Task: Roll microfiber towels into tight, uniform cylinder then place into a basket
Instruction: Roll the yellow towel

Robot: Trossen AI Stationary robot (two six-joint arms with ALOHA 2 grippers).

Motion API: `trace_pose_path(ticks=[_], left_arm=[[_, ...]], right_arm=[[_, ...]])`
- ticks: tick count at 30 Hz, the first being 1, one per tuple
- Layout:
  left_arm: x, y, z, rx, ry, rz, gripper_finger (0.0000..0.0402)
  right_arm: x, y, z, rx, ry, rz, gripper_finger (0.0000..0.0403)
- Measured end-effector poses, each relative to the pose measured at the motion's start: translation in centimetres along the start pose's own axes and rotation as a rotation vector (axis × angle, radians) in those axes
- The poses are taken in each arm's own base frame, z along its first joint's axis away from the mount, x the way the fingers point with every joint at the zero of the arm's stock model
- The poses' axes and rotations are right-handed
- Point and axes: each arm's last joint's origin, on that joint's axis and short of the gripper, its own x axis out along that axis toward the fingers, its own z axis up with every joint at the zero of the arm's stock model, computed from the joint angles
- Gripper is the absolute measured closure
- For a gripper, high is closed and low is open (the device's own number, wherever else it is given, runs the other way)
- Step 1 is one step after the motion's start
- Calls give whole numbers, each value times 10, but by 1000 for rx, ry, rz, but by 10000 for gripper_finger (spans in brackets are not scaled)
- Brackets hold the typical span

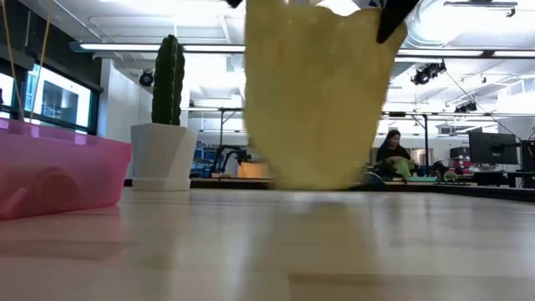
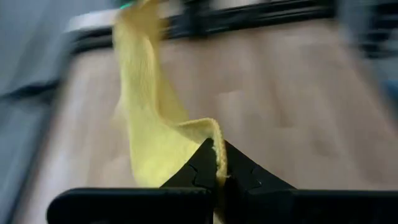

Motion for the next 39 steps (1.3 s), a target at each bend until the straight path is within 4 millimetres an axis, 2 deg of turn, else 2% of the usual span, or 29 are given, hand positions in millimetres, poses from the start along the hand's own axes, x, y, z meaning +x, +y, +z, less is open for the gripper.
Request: trace_pose_path(ticks=[2,3,5,7,9,10,12,14,16,18,20,25,28,31,33,35,39], left_arm=[[4,-3,2,57,-22,-84,401],[6,-3,1,75,-17,-62,401],[6,4,2,87,-12,105,401],[3,12,5,70,-16,336,401],[2,17,5,24,-2,485,401],[2,18,4,0,-3,491,401],[3,14,3,-26,-13,358,401],[3,6,2,-10,-17,123,401],[3,-1,4,38,-44,-83,401],[3,-4,5,84,-65,-145,401],[4,-1,6,101,-70,-41,401],[1,17,11,143,-49,439,401],[-2,26,16,144,-55,631,401],[-3,29,18,132,-67,687,401],[-3,27,18,119,-76,660,401],[-1,20,15,101,-71,558,401],[10,-2,4,2,-29,140,401]], right_arm=[[0,2,0,-83,-4,-19,403],[-1,0,1,-111,-13,-97,403],[-2,-7,2,-103,-32,-333,403],[-3,-16,3,-25,-58,-519,403],[-2,-19,3,28,-59,-485,403],[0,-18,2,35,-46,-382,403],[2,-11,2,37,-17,-132,403],[2,-5,1,-2,2,53,403],[0,-1,0,-94,-1,102,403],[0,-1,1,-169,-9,28,403],[0,-6,2,-190,-15,-128,403],[0,-25,6,-112,-38,-497,403],[0,-34,7,-76,-33,-613,403],[0,-39,8,-23,-49,-655,403],[1,-39,8,26,-64,-613,403],[2,-34,8,53,-75,-494,403],[4,-17,8,147,-68,-87,403]])
